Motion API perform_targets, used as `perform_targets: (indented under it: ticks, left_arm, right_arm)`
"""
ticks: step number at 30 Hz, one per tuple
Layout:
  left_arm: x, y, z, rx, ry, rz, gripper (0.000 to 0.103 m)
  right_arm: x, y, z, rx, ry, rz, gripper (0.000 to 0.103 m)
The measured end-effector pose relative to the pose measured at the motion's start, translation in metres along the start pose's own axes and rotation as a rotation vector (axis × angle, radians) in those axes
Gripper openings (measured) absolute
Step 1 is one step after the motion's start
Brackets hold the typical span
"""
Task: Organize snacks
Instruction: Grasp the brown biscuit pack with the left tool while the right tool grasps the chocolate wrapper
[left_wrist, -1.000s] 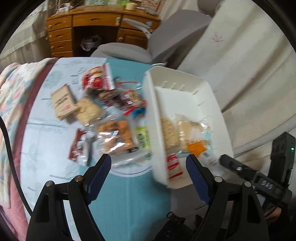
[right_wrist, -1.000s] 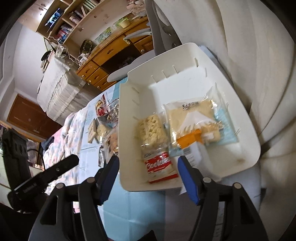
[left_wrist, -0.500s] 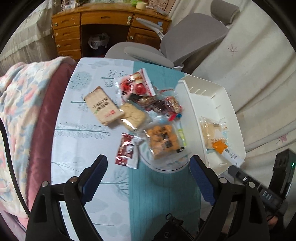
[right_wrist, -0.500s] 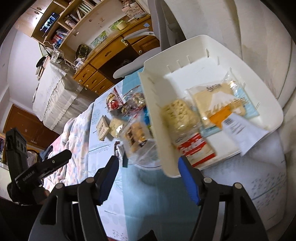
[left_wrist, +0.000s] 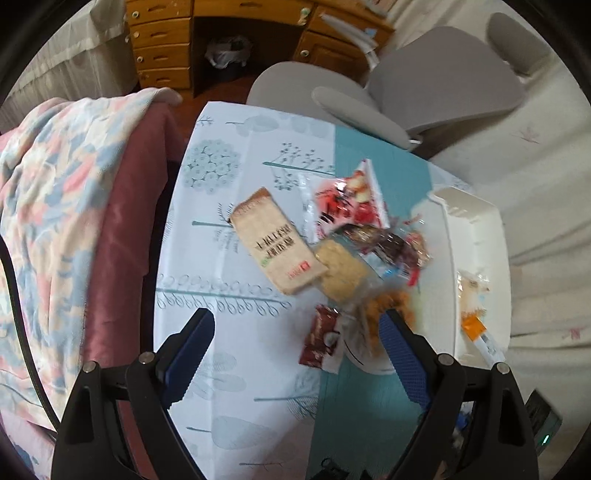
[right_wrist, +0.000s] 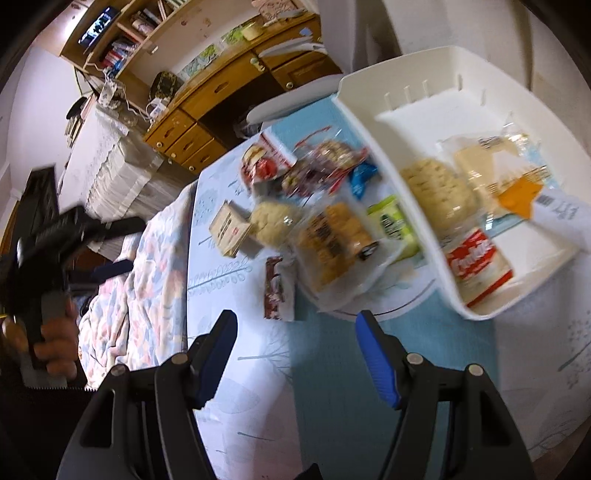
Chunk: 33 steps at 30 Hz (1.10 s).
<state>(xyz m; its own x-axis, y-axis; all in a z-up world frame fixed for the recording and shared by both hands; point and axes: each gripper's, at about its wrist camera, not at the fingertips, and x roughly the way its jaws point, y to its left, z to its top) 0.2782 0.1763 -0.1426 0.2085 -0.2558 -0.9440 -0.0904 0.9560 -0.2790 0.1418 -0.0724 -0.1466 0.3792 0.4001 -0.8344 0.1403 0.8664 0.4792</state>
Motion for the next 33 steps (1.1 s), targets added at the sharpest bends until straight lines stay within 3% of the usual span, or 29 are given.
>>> perform_targets:
  ticks: [17, 25, 33]
  left_arm:
    - [0.105, 0.033, 0.076, -0.232, 0.138, 0.092, 0.09]
    - [0.15, 0.043, 0.085, -0.265, 0.201, 0.13, 0.09]
    - [0.172, 0.044, 0.088, -0.28, 0.257, 0.112, 0.086]
  right_arm:
    - [0.095, 0.052, 0.011, -0.094, 0.087, -0.14, 0.067]
    - [0.126, 0.062, 0.019, -0.107, 0.139, -0.209, 0.067]
    - [0.147, 0.059, 0.026, -0.108, 0.215, -0.295, 0.064]
